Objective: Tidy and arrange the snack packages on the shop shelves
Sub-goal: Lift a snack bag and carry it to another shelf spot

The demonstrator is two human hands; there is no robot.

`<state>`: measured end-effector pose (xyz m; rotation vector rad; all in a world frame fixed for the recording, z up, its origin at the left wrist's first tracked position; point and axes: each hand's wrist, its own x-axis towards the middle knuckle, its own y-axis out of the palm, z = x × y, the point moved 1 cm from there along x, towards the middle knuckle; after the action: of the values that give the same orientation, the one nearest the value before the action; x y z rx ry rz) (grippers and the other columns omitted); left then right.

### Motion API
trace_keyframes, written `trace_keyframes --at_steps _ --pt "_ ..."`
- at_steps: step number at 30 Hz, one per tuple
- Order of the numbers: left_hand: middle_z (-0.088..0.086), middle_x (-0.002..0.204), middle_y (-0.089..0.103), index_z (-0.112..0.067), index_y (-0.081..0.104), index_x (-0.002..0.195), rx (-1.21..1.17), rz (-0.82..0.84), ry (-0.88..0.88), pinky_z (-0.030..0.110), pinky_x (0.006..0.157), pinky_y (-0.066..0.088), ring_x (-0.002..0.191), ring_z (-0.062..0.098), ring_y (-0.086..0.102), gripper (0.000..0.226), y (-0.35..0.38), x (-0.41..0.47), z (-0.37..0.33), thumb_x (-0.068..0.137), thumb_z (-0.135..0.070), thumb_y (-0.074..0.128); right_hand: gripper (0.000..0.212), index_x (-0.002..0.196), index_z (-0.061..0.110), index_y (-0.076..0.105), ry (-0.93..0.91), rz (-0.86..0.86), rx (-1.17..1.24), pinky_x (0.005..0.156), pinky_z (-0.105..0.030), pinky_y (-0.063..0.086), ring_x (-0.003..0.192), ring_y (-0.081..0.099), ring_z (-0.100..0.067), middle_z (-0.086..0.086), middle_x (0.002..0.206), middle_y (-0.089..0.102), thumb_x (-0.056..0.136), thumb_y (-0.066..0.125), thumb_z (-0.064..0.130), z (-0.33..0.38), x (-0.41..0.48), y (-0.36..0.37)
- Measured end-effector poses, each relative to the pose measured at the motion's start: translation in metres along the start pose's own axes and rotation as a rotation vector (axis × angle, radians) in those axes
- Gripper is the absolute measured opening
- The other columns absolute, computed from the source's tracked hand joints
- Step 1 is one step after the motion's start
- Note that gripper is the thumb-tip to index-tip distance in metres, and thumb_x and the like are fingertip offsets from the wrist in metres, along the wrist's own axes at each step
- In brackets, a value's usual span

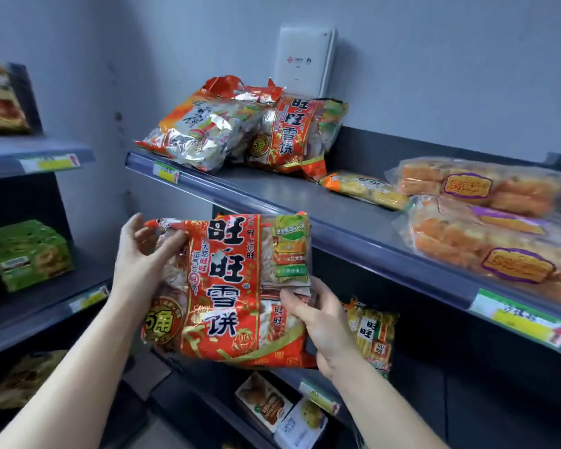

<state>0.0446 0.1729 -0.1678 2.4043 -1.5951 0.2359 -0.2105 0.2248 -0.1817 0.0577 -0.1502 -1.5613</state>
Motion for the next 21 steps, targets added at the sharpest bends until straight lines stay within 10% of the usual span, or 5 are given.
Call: trace_keyframes --at_steps 4,13,21 --pt "0.0 0.132 0.054 -0.03 0.032 0.144 -0.015 0.0 0.064 0.048 0.104 0.043 0.117 0.017 0.058 0.113 0.001 0.004 -0.034 0.05 -0.082 0.069 0.022 0.103 0.022 0.064 -0.201 -0.102 0.017 0.077 -0.042 0.058 0.089 0.072 -0.023 -0.003 0.099 0.074 0.083 0.073 0.019 0.049 -0.007 0.016" --pt "0.001 0.15 0.037 -0.03 0.027 0.15 0.319 0.319 0.291 0.038 0.113 0.032 0.136 0.018 0.038 0.099 0.063 0.067 -0.09 0.067 -0.056 0.075 0.017 0.098 0.027 0.061 -0.45 -0.433 0.119 0.07 -0.036 0.059 0.084 0.072 -0.018 0.001 0.096 0.071 0.085 0.072 0.028 0.144 0.072 0.032" --pt "0.001 0.162 0.002 -0.039 0.016 0.152 0.872 0.523 0.572 0.049 0.116 0.018 0.148 0.027 0.004 0.091 0.121 0.154 -0.078 0.079 -0.058 0.067 0.012 0.091 0.029 0.059 -0.319 -0.6 0.066 0.078 -0.043 0.058 0.087 0.069 -0.024 -0.003 0.099 0.069 0.087 0.07 0.026 0.151 0.175 0.031"
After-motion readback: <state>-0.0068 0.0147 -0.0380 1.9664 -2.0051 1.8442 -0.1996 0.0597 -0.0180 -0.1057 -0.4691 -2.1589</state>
